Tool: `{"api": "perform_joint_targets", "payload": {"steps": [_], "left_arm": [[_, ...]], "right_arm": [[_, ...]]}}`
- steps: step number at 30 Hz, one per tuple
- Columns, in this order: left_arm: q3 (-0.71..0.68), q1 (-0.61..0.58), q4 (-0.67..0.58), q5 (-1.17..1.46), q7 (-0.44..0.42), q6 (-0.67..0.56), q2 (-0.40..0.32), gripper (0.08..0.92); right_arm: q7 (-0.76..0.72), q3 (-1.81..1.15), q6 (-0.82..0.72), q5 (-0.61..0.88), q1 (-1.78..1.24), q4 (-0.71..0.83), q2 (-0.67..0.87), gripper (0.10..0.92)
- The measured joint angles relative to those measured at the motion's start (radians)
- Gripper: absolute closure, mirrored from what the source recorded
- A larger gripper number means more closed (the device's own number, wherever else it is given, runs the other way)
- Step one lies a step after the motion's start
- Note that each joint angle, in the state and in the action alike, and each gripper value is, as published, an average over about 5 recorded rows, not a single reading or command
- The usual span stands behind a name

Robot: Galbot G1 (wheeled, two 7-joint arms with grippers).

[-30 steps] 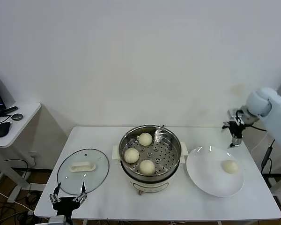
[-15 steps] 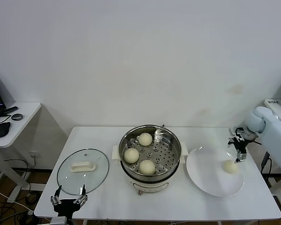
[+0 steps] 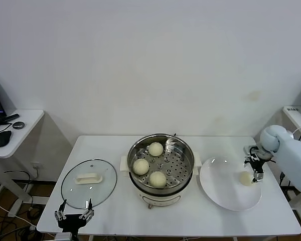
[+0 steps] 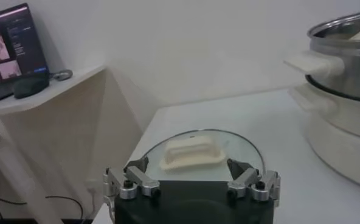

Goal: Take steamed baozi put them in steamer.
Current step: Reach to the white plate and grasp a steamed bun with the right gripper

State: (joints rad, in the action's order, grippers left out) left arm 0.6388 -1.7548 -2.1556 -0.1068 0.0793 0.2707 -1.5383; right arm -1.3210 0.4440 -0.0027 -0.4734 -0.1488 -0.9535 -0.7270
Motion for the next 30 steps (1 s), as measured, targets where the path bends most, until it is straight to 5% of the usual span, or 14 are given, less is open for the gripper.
{"api": "perform_joint_targets", "payload": {"steps": [30], "left_arm": [[-0.002, 0.007, 0.012, 0.001, 0.000, 0.000, 0.000, 0.177]], "right_arm": [[0.049, -0.032, -0.023, -0.045, -0.058, 0.013, -0.025, 0.203]]}}
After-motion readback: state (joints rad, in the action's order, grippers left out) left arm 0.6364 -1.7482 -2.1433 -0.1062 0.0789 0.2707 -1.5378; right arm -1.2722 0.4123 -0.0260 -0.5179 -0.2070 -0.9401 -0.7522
